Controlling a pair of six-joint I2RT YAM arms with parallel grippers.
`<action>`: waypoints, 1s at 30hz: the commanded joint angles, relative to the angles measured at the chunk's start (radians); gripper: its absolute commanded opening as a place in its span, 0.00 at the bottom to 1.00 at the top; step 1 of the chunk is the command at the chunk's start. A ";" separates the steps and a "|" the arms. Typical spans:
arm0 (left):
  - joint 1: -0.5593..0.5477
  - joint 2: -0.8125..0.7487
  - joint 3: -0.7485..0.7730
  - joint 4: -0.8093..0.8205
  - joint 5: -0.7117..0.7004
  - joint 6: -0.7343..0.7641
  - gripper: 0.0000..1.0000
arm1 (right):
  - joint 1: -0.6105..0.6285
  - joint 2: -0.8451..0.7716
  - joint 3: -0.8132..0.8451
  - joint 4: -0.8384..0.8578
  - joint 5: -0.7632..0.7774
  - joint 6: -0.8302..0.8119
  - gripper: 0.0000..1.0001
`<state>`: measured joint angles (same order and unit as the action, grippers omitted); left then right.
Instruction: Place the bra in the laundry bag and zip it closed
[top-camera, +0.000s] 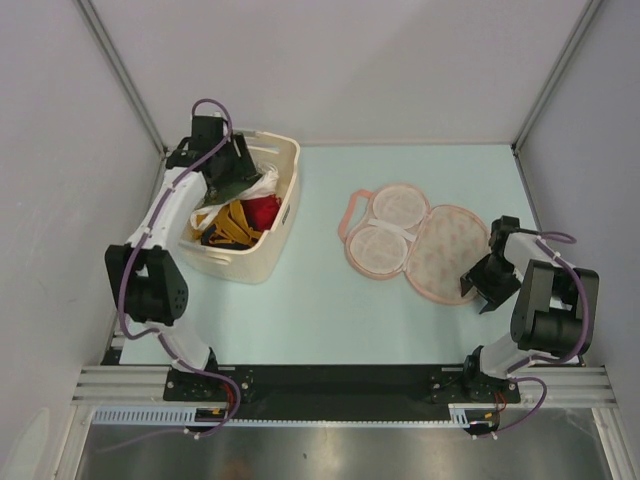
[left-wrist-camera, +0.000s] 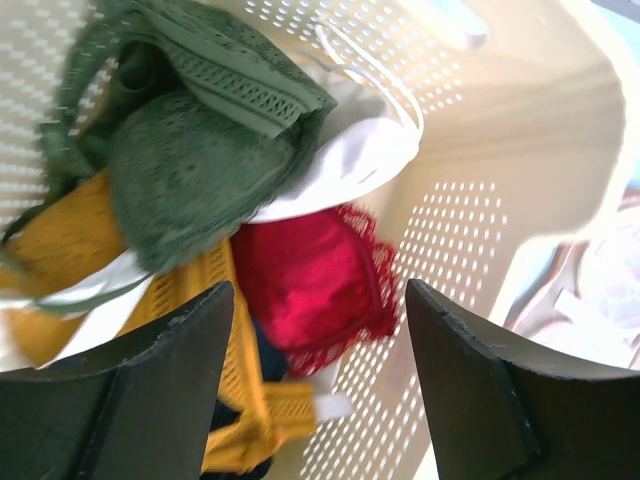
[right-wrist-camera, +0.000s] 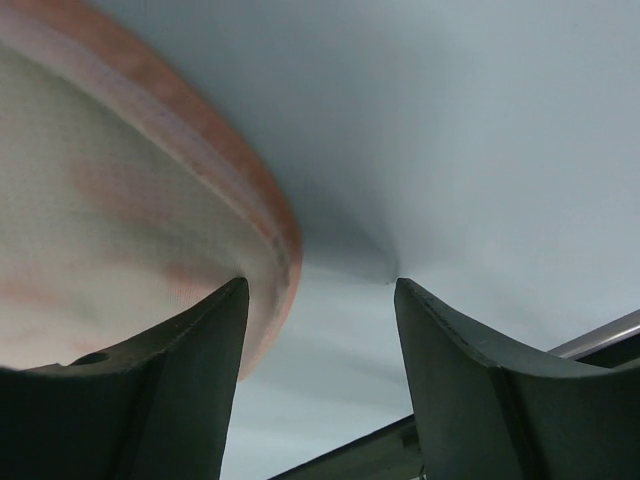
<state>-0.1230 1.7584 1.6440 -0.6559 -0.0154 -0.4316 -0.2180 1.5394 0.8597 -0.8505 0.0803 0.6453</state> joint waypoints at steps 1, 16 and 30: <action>0.010 -0.114 -0.048 -0.066 -0.023 0.108 0.76 | -0.041 0.049 -0.002 0.085 0.049 0.059 0.65; -0.099 -0.148 -0.110 -0.114 -0.009 0.139 0.74 | -0.130 0.433 0.327 0.148 0.187 0.059 0.64; -0.165 0.115 0.007 -0.106 -0.153 0.051 0.80 | -0.053 0.245 0.435 -0.027 0.105 -0.064 0.77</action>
<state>-0.2867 1.8641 1.6272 -0.7578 -0.1062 -0.3317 -0.2821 1.8969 1.3029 -0.9325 0.1535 0.6037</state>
